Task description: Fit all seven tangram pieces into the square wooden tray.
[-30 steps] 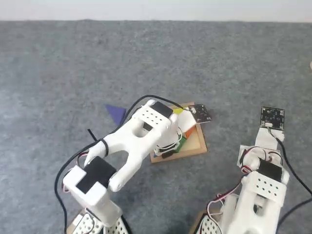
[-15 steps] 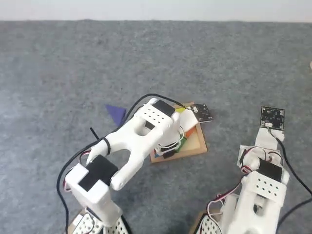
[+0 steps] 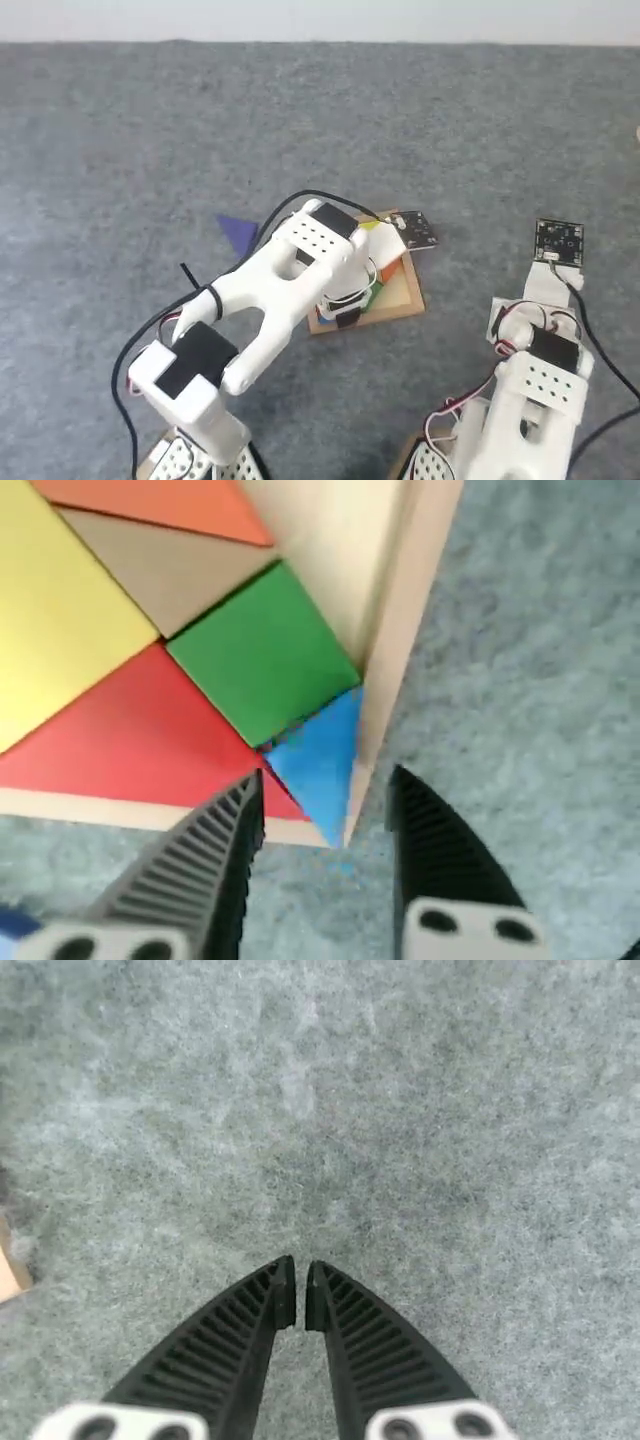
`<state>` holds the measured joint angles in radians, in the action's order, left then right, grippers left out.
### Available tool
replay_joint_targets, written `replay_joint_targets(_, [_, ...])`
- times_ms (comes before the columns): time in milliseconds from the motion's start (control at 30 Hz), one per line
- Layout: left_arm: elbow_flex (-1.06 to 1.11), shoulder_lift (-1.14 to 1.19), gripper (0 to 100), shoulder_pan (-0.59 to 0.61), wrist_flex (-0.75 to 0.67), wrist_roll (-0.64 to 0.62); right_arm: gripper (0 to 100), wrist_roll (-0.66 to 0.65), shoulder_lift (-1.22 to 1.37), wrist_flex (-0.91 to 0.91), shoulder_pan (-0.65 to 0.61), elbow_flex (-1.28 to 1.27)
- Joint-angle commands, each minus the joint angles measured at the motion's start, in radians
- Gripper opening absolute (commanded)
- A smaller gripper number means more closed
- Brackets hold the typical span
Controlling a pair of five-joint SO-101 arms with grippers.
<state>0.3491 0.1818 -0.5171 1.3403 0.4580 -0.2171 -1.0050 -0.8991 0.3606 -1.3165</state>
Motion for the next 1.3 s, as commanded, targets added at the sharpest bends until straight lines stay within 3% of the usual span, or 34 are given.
replay_joint_targets(0, [-0.042,-0.06,22,0.005,0.011,-0.011,3.5,-0.011,-0.002,0.018,-0.008,0.011])
replay_joint_targets(233, [-0.048,-0.069,22,0.023,0.011,-0.011,3.5,-0.011,-0.002,0.018,-0.008,0.011])
replay_joint_targets(500, [-0.059,-0.069,22,0.133,-0.015,0.008,3.5,-0.011,-0.002,0.018,-0.008,0.009])
replay_joint_targets(1267, [0.081,-0.083,22,0.144,-0.173,0.017,3.5,-0.011,-0.002,0.018,-0.008,0.009])
